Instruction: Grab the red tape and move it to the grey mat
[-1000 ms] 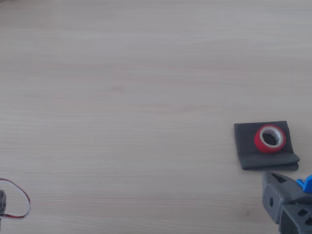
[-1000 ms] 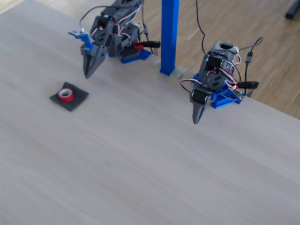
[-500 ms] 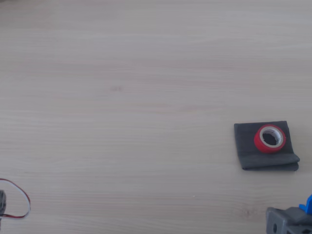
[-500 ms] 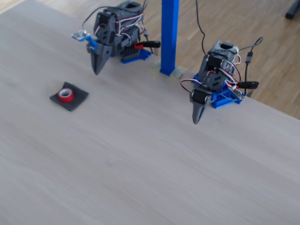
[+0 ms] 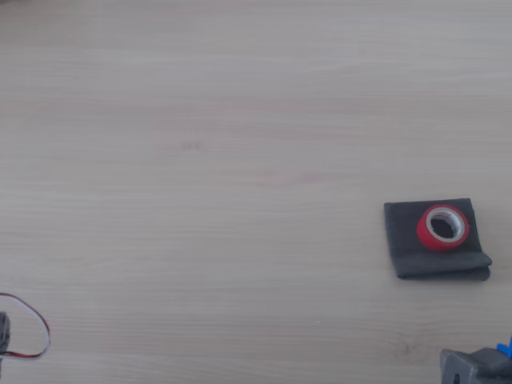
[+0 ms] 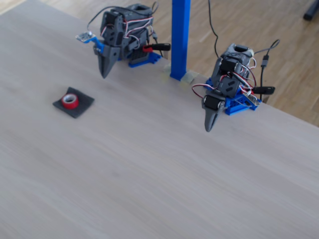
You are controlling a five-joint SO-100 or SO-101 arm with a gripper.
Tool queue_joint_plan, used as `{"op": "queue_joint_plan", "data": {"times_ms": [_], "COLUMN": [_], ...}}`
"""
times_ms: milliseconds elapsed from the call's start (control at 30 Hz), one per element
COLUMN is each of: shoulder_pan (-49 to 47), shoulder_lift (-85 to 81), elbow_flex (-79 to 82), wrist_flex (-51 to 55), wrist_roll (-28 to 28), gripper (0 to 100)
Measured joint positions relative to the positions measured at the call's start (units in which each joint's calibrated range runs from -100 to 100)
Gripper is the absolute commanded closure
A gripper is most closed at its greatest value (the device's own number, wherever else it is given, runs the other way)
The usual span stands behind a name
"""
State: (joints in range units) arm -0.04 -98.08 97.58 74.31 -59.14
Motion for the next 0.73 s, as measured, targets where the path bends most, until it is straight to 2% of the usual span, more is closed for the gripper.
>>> {"op": "queue_joint_plan", "data": {"times_ms": [733], "shoulder_pan": [0.0], "shoulder_lift": [0.0], "elbow_flex": [0.0], "wrist_flex": [0.0], "wrist_roll": [0.6], "gripper": [98]}}
